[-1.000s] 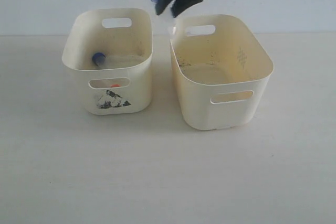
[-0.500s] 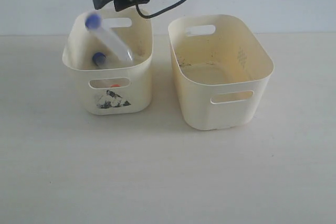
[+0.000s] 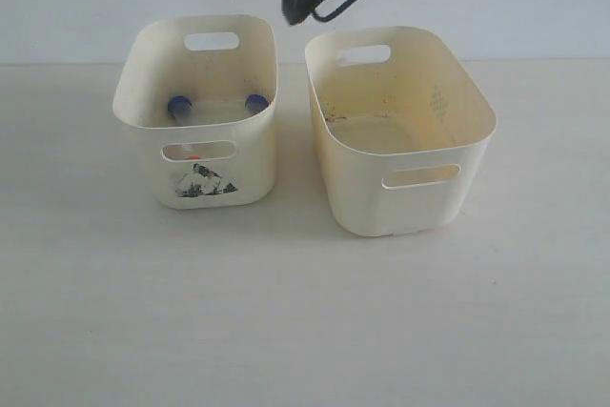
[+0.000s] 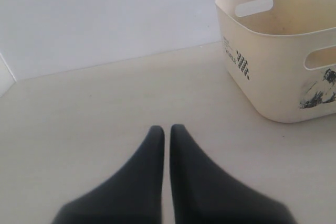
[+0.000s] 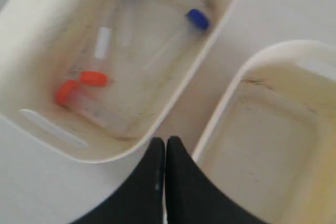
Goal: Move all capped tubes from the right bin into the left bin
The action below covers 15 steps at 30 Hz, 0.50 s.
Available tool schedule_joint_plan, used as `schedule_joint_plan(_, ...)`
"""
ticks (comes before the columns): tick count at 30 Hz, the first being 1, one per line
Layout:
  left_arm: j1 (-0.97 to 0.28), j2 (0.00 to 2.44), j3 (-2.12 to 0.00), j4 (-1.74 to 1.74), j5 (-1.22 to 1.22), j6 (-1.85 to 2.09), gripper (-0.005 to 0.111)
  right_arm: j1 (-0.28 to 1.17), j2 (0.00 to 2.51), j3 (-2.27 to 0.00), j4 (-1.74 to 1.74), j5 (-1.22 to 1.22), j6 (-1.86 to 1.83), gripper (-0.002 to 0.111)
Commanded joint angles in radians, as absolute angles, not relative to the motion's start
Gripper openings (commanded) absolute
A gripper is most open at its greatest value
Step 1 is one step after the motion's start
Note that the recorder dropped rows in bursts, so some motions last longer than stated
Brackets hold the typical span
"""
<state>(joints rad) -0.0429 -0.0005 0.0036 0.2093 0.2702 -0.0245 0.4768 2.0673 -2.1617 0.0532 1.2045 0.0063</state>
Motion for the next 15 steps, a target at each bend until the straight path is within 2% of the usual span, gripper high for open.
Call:
schedule_joint_plan(1,-0.044,0.0,0.0,0.206,0.261,-0.038,0.004,0.464,1.945,-2.117,-0.08,1.221,0.042,0.0)
schedule_joint_plan(9,-0.044,0.0,0.0,0.206,0.261,-0.038,0.004,0.463,1.692,-1.801,-0.224,1.221,0.078,0.0)
schedule_joint_plan(15,-0.044,0.0,0.0,0.206,0.261,-0.038,0.004,0.463,1.61,-1.732,-0.246,1.221,0.088,0.0)
